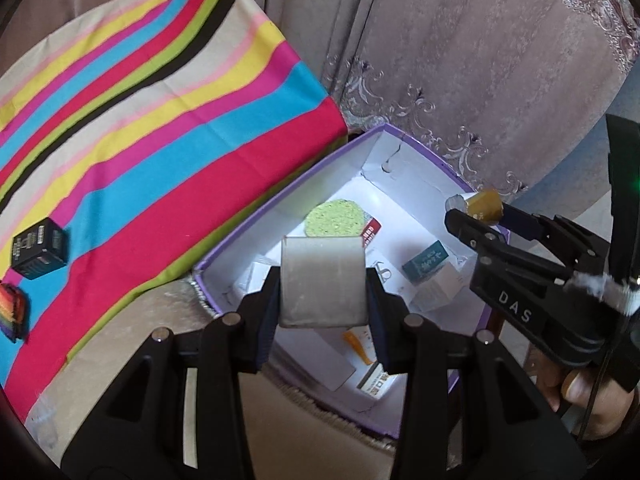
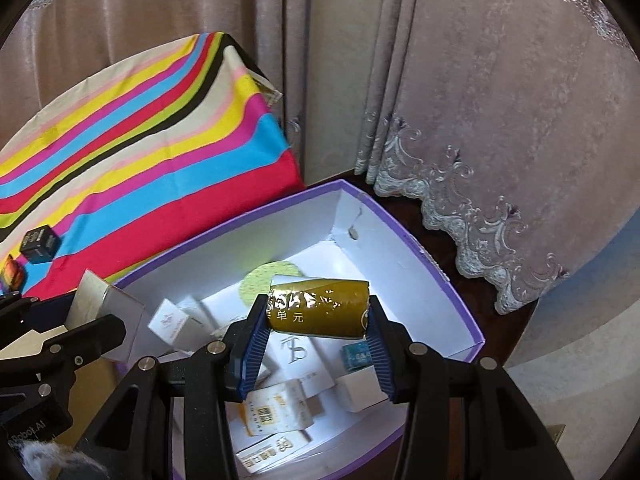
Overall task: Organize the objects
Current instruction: 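Lower both held objects into the purple-rimmed box and open both grippers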
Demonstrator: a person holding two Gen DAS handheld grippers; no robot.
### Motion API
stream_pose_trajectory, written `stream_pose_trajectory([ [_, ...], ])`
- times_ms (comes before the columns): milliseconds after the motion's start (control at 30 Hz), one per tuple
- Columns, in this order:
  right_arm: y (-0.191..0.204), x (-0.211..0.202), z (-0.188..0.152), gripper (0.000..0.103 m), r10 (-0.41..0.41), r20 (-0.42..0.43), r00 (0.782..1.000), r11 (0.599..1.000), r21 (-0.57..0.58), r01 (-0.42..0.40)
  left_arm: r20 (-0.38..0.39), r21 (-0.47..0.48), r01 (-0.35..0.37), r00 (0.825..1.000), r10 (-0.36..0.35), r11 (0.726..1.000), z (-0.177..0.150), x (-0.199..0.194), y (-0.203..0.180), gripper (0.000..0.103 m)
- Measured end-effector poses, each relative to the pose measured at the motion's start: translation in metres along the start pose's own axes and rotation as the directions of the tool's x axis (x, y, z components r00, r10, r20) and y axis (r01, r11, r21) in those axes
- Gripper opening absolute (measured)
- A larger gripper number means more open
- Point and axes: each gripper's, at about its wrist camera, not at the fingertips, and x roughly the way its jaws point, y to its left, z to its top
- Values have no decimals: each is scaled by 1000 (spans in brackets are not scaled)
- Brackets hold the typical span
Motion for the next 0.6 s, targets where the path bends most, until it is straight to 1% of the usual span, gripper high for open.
stream_pose_trajectory([
  [200, -7, 12, 2, 47, -31, -13, 999, 1000, 7, 31, -37, -14, 11, 999, -12, 1000, 10, 20, -7, 44],
  [500, -14, 26, 2, 47, -41, -38, 998, 999, 18, 41, -75, -59, 38, 996, -42, 998, 17, 41, -6, 44],
  [600, -14, 29, 2, 47, -47, -42, 998, 999, 21, 48, -87, -67, 49, 995, -55, 997, 19, 45, -8, 47],
])
